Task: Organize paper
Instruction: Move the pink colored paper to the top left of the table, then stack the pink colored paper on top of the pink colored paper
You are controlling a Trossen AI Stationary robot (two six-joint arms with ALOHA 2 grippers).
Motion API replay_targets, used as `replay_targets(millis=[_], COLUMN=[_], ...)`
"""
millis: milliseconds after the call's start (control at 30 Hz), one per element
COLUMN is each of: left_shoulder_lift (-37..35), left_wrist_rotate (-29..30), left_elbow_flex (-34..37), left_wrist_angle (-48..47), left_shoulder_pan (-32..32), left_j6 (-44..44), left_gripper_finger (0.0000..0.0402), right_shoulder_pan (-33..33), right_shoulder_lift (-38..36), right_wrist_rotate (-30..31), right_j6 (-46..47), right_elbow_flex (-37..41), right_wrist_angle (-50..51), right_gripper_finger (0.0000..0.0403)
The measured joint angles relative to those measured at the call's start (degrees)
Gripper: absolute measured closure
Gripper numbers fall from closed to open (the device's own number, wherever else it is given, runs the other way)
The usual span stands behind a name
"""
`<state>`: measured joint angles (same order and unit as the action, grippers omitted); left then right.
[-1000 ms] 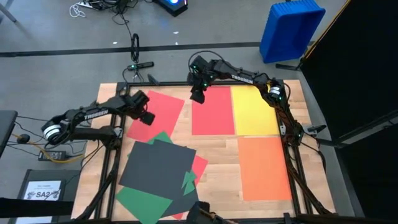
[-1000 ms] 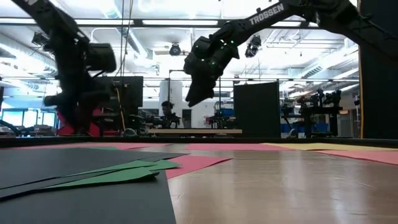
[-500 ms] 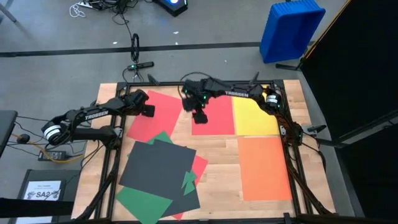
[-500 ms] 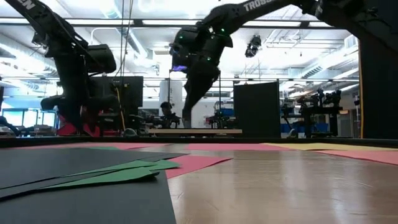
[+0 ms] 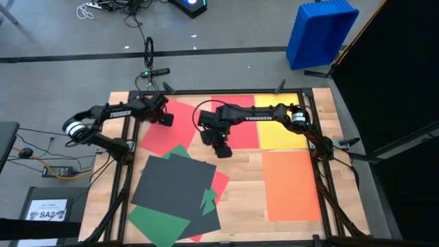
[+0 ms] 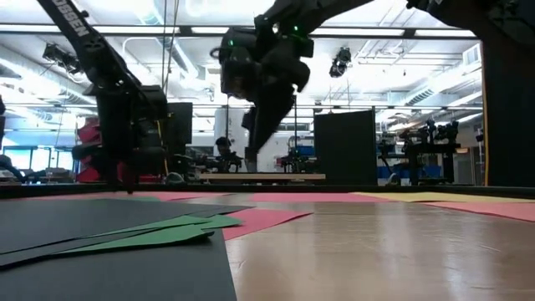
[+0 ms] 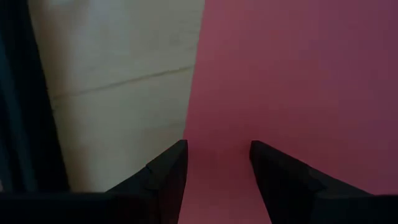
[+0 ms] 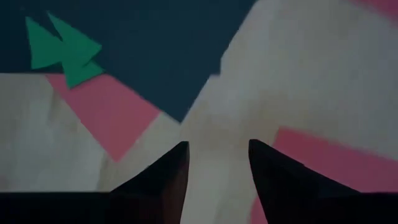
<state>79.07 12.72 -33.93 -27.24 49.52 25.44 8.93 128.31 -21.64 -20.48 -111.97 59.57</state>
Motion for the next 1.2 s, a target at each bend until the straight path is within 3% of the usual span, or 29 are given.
replay_targets(millis=[200, 367, 500, 667, 800, 900, 1100, 1200], left_shoulder_lift=[-2.2, -8.3, -15.0, -17.6, -12.6, -6.8, 7.7, 14.8], left_wrist_rotate=[0.5, 0.7, -0.1, -0.2, 3.2, 4.2, 3.6, -0.8], left_elbow_flex=[-5.2, -7.1, -7.1, -7.0, -7.0, -7.0, -10.1, -13.6], left_wrist_angle=[-2.9, -5.2, -5.5, -0.1, 9.6, 16.4, 21.8, 21.5], left_shoulder_pan=[-0.8, -6.6, -16.9, -37.9, -54.0, -61.7, -68.8, -69.9], left_j6=[-3.6, -4.0, -1.1, 4.7, 7.9, 10.0, 15.3, 16.8], left_gripper_finger=[0.0239, 0.0257, 0.0290, 0.0333, 0.0370, 0.0394, 0.0398, 0.0400], right_shoulder_pan=[-1.0, -3.2, -5.5, -9.2, -13.1, -15.5, -18.1, -18.8], right_shoulder_lift=[0.0, -3.5, -11.0, -21.0, -22.3, -22.5, -22.6, -22.6], right_wrist_rotate=[-0.5, -0.6, -0.6, 1.5, 3.9, 5.3, 12.6, 12.9], right_j6=[2.7, 6.3, 11.2, 20.8, 26.0, 29.1, 32.8, 36.3], right_elbow_flex=[8.4, 16.1, 24.8, 37.4, 44.5, 47.0, 49.1, 50.5], right_wrist_angle=[-0.8, -5.0, -13.7, -28.9, -36.3, -39.8, -42.2, -42.6], right_gripper_finger=[0.0258, 0.0265, 0.0274, 0.0278, 0.0278, 0.0277, 0.0279, 0.0280])
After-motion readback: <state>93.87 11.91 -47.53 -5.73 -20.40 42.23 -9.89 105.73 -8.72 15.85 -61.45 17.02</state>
